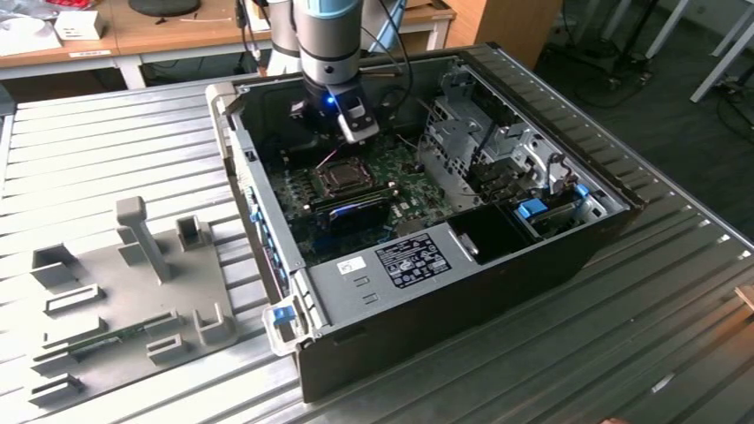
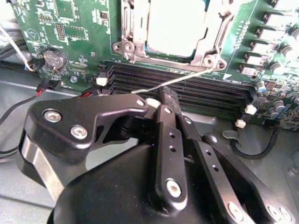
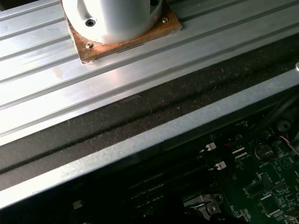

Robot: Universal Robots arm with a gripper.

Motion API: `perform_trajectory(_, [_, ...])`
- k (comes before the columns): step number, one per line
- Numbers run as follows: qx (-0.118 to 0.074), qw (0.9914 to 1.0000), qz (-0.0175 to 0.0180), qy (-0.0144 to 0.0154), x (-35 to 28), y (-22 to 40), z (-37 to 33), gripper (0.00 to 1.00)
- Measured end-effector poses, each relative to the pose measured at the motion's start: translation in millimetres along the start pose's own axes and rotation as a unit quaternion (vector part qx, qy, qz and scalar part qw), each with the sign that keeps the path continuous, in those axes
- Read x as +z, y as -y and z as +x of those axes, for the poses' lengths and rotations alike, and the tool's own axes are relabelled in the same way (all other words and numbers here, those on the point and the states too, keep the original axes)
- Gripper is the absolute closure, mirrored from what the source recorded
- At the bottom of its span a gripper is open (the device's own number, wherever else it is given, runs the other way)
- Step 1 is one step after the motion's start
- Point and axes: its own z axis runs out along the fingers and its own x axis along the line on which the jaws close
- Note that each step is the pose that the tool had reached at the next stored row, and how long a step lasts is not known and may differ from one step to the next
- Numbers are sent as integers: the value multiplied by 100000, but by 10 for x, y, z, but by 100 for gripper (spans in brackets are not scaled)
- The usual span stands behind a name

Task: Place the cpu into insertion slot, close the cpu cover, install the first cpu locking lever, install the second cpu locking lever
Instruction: 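Install the first cpu locking lever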

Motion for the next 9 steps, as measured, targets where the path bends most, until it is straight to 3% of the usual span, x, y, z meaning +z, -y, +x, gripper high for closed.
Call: perform_trajectory(9, [4, 100000, -17, 3, 78, 18, -15, 90])
